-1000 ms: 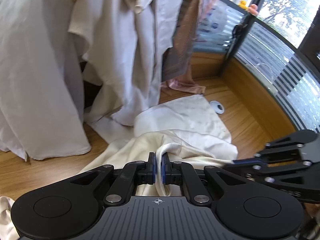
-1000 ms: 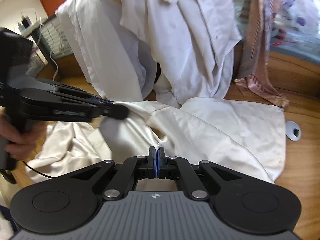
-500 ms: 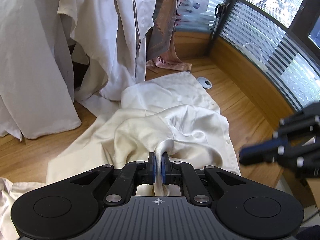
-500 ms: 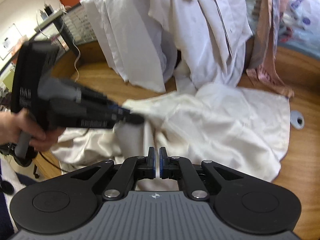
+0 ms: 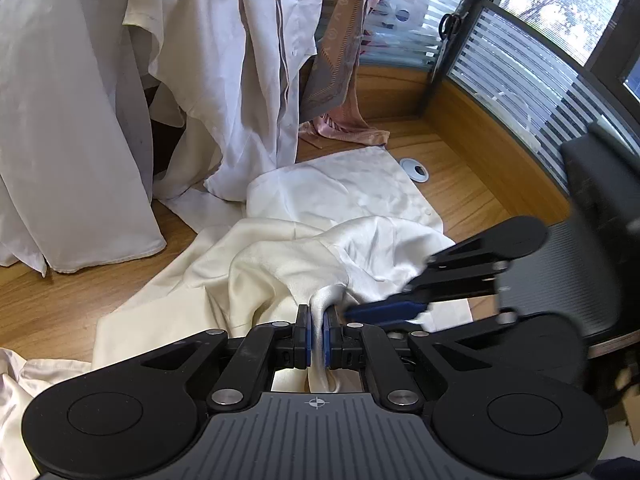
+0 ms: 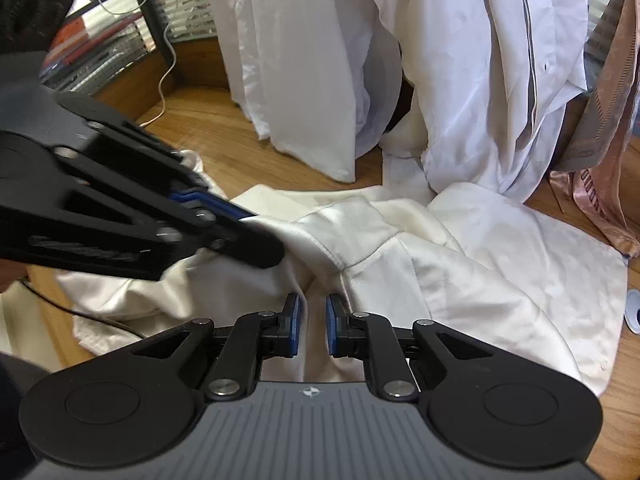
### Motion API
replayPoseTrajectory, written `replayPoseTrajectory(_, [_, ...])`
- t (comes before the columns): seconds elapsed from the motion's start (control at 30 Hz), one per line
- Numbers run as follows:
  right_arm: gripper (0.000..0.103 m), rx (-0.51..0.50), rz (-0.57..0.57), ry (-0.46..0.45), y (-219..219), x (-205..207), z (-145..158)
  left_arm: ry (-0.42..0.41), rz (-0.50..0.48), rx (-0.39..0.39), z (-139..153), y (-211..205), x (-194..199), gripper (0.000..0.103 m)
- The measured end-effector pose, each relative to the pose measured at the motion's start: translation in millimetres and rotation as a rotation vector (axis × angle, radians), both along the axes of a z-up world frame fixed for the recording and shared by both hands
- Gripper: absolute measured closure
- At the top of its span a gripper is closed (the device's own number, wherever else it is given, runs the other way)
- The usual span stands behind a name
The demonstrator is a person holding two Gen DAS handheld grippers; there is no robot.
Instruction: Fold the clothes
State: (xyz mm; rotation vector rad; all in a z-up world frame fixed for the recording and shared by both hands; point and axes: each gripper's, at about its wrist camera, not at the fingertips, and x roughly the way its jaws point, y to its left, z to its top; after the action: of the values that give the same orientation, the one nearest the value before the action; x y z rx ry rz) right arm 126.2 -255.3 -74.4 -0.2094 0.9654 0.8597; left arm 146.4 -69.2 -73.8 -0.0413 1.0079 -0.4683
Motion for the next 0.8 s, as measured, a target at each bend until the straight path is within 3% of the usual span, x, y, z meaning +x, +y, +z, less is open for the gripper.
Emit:
replayPoseTrajectory(0.27, [0.084, 0.020, -0.020, -0.012, 8, 16, -20, 0.009, 0.014, 0.003, -1, 1, 6, 0.095])
replayPoseTrajectory(0.33, [0.068, 0.010, -0.025, -0.027, 11, 18, -24, 0.011, 0.018, 0.003, -2, 2, 8, 0.095])
replayPoseTrajectory(0.4, [0.058, -0.010, -0.019, -0.041, 16, 20, -29, 0.015, 0.023, 0.004, -3, 1, 9, 0.095])
replayPoseTrajectory(0.5, [0.058, -0.031, -0.010, -0.047, 23, 24, -39, 0.022, 0.035, 0.007, -4, 2, 12, 0.095])
replayPoseTrajectory(0.57, [0.060, -0.044, -0.007, -0.042, 27, 26, -45, 0.025, 0.044, 0.010, -5, 3, 14, 0.095])
replayPoseTrajectory(0.6, [0.070, -0.052, -0.007, -0.040, 29, 27, -48, 0.026, 0.049, 0.011, -5, 5, 15, 0.095])
replayPoseTrajectory(0.63, [0.089, -0.066, -0.010, -0.034, 31, 27, -50, 0.027, 0.055, 0.012, -5, 6, 15, 0.095])
replayPoseTrajectory(0.67, [0.098, -0.078, -0.013, -0.028, 32, 28, -52, 0.027, 0.061, 0.012, -5, 7, 16, 0.095])
replayPoseTrajectory(0.8, [0.101, -0.048, -0.039, -0.030, 20, 20, -37, 0.021, 0.089, 0.013, -2, 13, 18, 0.095])
